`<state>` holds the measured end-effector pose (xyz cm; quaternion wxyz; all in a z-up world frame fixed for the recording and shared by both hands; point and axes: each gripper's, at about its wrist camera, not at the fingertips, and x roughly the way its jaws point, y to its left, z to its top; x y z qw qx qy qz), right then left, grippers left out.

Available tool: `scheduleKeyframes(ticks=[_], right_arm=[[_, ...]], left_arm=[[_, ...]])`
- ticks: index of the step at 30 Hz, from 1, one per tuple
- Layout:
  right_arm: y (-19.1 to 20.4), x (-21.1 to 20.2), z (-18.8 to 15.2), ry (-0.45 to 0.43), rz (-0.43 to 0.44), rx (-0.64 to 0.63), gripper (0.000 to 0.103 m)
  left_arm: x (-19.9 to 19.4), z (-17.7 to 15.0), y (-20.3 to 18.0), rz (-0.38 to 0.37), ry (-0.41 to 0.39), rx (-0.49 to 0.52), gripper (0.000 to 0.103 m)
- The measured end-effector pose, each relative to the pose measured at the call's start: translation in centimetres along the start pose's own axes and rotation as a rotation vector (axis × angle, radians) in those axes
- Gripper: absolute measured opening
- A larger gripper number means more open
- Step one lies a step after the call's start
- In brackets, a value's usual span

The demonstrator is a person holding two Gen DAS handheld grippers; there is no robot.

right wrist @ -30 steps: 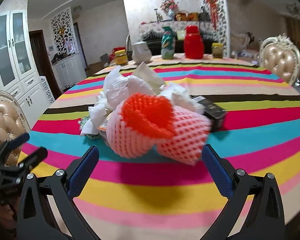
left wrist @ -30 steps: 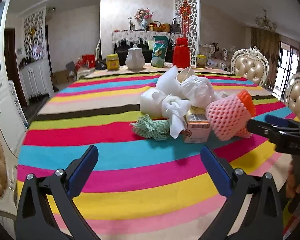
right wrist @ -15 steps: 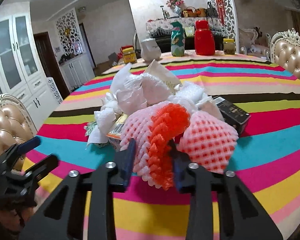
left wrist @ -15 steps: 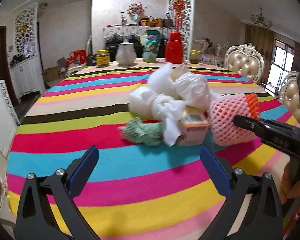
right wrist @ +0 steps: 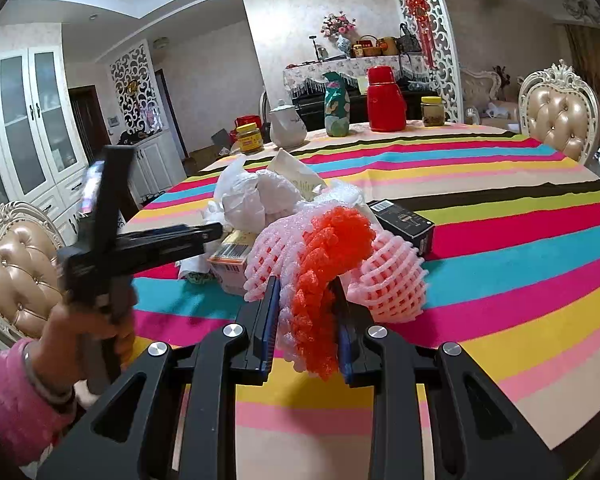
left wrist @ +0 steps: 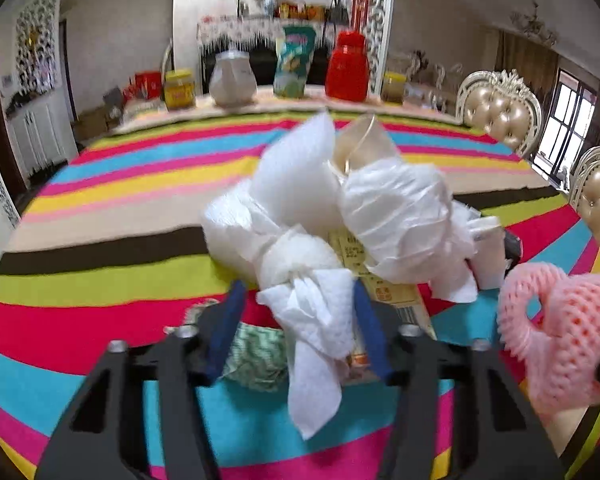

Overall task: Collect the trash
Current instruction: 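Carry the foam net and tissue with both tools toward the pink wastebasket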

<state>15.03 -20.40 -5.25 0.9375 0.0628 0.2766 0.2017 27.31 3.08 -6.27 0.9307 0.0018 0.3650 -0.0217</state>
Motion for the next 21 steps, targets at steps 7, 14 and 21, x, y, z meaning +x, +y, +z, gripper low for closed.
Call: scheduleKeyframes(ticks=[7,14,21], right_arm=[[-0.2,-0.9,-0.9,-0.007,-0.005,0.009,0.027],[-0.7,-1.7,-1.5,-0.011,-0.030,0.016,0.027],[-2.3,-3.8,-2.3,-0.030,-0.075,0.043,0.027]], left_arm=[[-4.9,-1.6,-0.6,-0.077,-0.149,0.007,0.019],[-9.3,-4.7,-2.2,-0.167,-0.209,0.025,0.019],[-10.5,-6.7,-5.8,-0.261,-0.194,0.097,0.019]])
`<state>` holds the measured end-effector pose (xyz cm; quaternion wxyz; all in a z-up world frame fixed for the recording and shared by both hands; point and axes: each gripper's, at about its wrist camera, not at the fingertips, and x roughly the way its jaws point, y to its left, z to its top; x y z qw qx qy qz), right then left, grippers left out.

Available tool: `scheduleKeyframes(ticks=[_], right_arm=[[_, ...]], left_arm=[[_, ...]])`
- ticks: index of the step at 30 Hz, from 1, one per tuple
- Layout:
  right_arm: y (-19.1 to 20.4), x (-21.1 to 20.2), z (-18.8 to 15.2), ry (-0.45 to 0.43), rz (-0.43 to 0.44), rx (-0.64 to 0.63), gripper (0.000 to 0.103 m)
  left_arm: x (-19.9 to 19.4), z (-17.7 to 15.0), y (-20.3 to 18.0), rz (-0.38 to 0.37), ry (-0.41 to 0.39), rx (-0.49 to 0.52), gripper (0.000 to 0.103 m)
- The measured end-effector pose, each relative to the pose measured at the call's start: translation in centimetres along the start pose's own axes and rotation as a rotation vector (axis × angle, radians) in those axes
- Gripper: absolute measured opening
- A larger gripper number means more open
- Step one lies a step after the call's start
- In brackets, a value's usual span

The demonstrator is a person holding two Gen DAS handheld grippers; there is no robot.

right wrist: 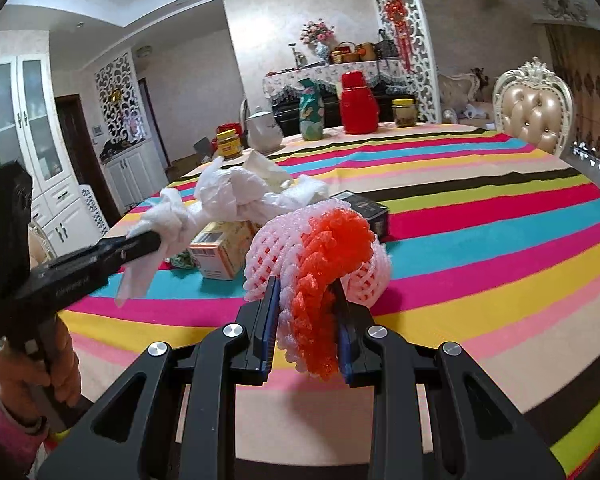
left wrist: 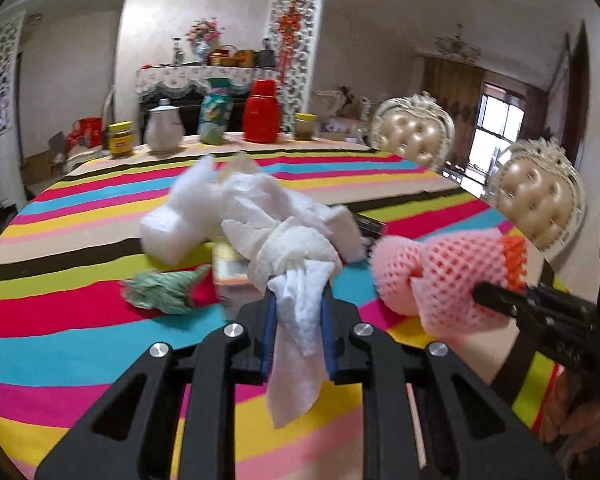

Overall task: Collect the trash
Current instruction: 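Carry the foam net and tissue with both tools toward the pink wastebasket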

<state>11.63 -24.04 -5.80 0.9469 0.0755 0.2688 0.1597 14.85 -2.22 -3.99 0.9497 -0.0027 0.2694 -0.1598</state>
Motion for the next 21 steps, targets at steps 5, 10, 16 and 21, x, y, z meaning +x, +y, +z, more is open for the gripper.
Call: scheduleKeyframes(ticks=[5,10,16,21], right_arm=[[-1.4,-2.1,-0.6,-0.024,-0.047,0.008,0.027],[-3.2,-4.7,-1.3,-0.056,-0.075,0.041,0.027],[-5.2,-7.6,-2.6,-0.070,-0.098,0.054,0.027],[-7.6,-9.7,-3.5,-0.087,-0.153,0.107,0.027]], left_arm=[[0.7,-0.4,-3.5,-0.065,0.020,0.057,0.019],[1.4,-0.6,-7.0,-0.123,0.024,0.120,0.019],[1.3,-0.9,-9.9,-0.148,0.017,0.154,0.020],[1.0,-0.8,-12.1,-0.190,0.014,0.170,0.020]])
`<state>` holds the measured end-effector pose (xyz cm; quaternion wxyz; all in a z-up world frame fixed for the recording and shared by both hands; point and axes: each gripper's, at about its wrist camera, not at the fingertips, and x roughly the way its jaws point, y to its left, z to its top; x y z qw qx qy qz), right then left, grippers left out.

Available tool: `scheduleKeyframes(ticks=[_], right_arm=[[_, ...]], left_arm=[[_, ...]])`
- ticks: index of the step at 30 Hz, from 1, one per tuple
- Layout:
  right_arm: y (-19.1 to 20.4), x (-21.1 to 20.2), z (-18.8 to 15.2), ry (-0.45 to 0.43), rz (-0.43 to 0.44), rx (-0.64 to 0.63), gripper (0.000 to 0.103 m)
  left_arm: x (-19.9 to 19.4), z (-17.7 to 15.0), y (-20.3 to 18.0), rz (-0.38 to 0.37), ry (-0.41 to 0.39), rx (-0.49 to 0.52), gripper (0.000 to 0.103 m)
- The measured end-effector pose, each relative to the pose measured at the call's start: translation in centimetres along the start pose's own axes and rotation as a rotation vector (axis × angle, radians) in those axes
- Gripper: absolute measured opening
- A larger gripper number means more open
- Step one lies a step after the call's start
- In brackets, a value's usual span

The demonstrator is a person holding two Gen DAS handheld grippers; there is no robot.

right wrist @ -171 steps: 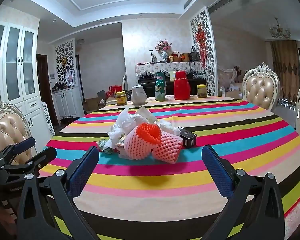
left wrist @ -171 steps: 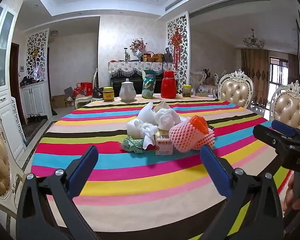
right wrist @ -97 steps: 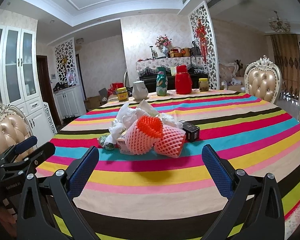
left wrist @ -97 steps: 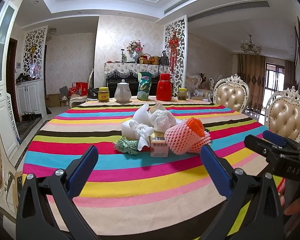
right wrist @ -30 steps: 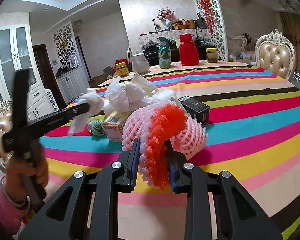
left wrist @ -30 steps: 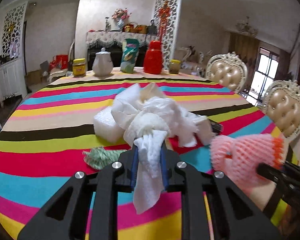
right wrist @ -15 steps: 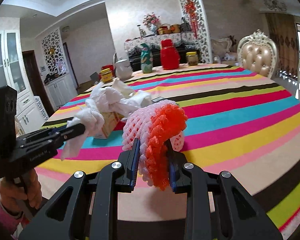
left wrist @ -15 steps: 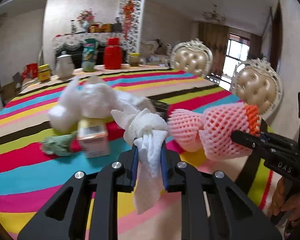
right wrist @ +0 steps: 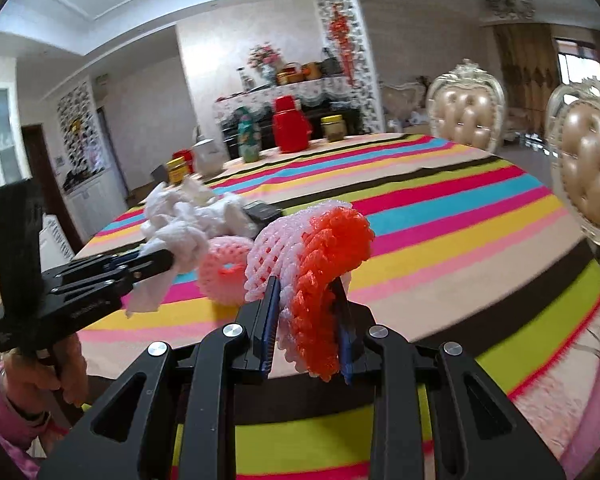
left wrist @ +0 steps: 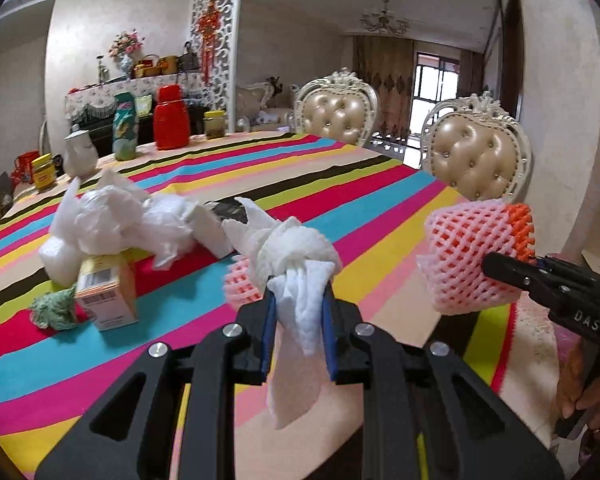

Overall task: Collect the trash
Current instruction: 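Carry the foam net and tissue with both tools toward the pink wastebasket, then open both tools over the pink wastebasket to drop the net and tissue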

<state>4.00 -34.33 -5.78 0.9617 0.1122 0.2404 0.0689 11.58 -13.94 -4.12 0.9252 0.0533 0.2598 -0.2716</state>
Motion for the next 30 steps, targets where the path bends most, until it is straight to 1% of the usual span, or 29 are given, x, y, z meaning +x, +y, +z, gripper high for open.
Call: scheduleKeyframes(ticks=[2,6,9,11,12,13,15,17,19,23,25,28,30], right_arm=[[-0.9,-0.9,-0.1,-0.016,-0.027,0.011,0.027],[-2.3,-3.2,-0.5,-0.048,-0.098,0.019,0.027],[-3.9,-5.3,-1.1,-0.077,-0.164,0.049,0.027],[-5.1,-7.1,-1.6,-0.092,-0.225,0.064,0.027],[-6.0,-8.2,-2.0,-0.102,-0.270,0.073,0.027],[-6.7,-9.3,-2.3,-0.107,-0.303,0.081,0.027],[-8.7,-11.8,-3.1,-0.115,-0.383,0.115,0.027],[-10.5,-13.8,-3.9,-0.118,-0.454,0.149,0.027],[-12.4,-15.5,-4.8,-0.112,-0.519,0.180,0.027],[-15.9,-17.9,-6.3,-0.084,-0.639,0.219,0.027],[-17.6,-18.9,-7.1,-0.077,-0.688,0.238,0.027],[-19.6,-19.8,-7.9,-0.072,-0.727,0.270,0.027],[-20.9,-20.2,-8.4,-0.062,-0.746,0.281,0.027]], left_arm=[[0.1,0.3,-1.2,-0.028,-0.006,0.018,0.020],[0.2,0.9,-5.0,-0.109,-0.022,0.074,0.020],[0.6,1.2,-8.2,-0.188,-0.022,0.113,0.020],[1.0,1.5,-10.7,-0.259,-0.013,0.128,0.020],[1.2,1.6,-11.8,-0.289,-0.011,0.138,0.020],[1.4,1.7,-13.3,-0.329,-0.010,0.156,0.020],[1.8,1.7,-16.0,-0.387,-0.008,0.186,0.020],[2.2,1.7,-19.3,-0.470,0.000,0.226,0.020],[2.7,1.4,-21.8,-0.521,0.005,0.256,0.021],[3.8,0.9,-28.2,-0.642,0.016,0.336,0.022],[4.3,0.5,-30.7,-0.684,0.029,0.357,0.022],[5.1,-0.2,-33.7,-0.719,0.050,0.380,0.022],[6.4,-0.5,-35.5,-0.737,0.071,0.389,0.023]])
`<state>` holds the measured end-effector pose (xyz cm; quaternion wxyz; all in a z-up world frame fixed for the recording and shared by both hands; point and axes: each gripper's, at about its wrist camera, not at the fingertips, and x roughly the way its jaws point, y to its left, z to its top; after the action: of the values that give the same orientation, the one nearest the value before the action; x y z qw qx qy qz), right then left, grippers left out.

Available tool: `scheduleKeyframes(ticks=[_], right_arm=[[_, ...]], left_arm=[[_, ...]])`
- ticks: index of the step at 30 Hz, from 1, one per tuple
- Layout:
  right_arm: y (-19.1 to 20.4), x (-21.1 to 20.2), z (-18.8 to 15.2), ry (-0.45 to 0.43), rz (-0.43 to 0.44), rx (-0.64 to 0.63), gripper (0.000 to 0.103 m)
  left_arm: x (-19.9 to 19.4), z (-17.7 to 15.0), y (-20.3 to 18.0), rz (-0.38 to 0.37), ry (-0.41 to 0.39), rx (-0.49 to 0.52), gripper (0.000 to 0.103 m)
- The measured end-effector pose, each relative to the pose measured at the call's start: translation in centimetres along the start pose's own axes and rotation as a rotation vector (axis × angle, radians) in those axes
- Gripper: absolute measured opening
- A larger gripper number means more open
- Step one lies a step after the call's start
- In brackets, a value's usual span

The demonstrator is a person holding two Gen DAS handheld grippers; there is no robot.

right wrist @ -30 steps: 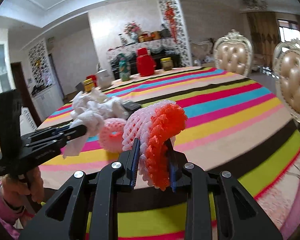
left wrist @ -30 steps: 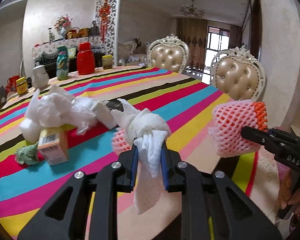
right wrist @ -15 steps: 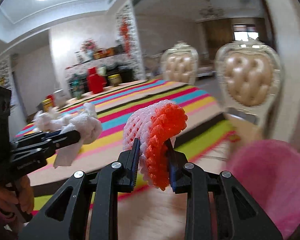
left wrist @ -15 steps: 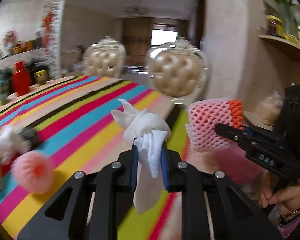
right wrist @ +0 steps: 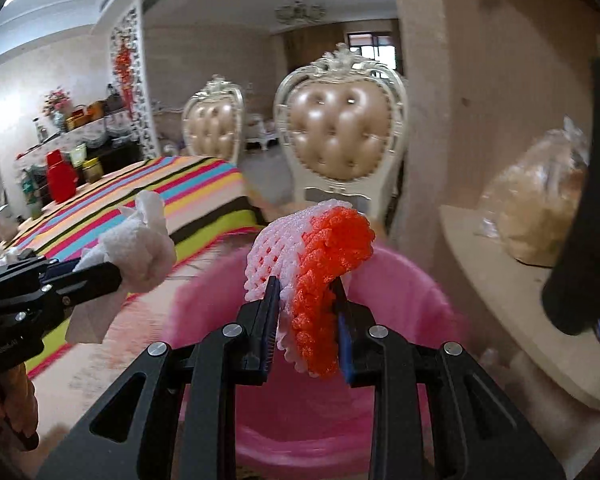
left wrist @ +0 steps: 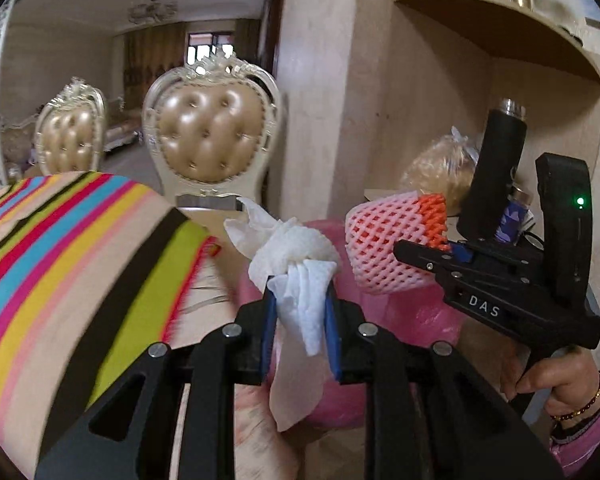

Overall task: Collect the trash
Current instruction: 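Open both tools over the pink wastebasket to drop the net and tissue, then grasp another pink foam net with the right tool while the left grasps the green cloth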

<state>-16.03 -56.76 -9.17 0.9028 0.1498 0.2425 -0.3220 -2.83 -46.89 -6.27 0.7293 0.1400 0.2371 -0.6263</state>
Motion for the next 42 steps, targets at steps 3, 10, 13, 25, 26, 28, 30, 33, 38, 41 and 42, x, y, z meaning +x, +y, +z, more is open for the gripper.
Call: scheduleKeyframes(ticks=[3,10,13,25,26,28,30,33,38,41,42], right_arm=[[-1.5,0.9,-0.1,0.014,-0.016,0.014,0.033],[-1.9,0.4,-0.1,-0.007,-0.004,0.035,0.074],[-1.0,-0.6,0.1,-0.025,0.020,0.038,0.075],[14.7,0.0,0.6,-0.002,0.340,-0.157,0.079],[16.2,0.0,0.5,0.003,0.367,-0.177,0.079],[20.2,0.1,0.2,0.023,0.445,-0.229,0.081],[23.6,-0.2,-0.3,0.038,0.500,-0.272,0.084],[28.7,0.0,-0.9,0.070,0.583,-0.335,0.084],[35.9,0.1,-2.3,0.135,0.685,-0.435,0.085],[39.3,-0.2,-2.6,0.141,0.719,-0.492,0.085],[40.1,-0.2,-2.8,0.143,0.730,-0.504,0.085]], left_arm=[[2.1,0.4,-0.5,-0.026,0.028,0.006,0.039],[1.1,-0.3,1.3,0.036,0.008,-0.027,0.084],[-1.9,-0.9,3.1,0.116,-0.026,-0.045,0.099],[-16.6,-6.3,11.6,0.492,-0.072,-0.187,0.098],[-17.8,-6.9,12.4,0.528,-0.075,-0.201,0.098],[-20.6,-8.5,13.9,0.613,-0.081,-0.233,0.098],[-23.0,-10.0,15.2,0.680,-0.080,-0.261,0.098],[-27.1,-12.8,17.4,0.796,-0.072,-0.309,0.098],[-34.3,-17.4,22.2,0.963,-0.062,-0.451,0.098],[-39.0,-20.0,25.4,1.037,-0.086,-0.582,0.098],[-40.2,-20.8,26.7,1.064,-0.084,-0.626,0.098]])
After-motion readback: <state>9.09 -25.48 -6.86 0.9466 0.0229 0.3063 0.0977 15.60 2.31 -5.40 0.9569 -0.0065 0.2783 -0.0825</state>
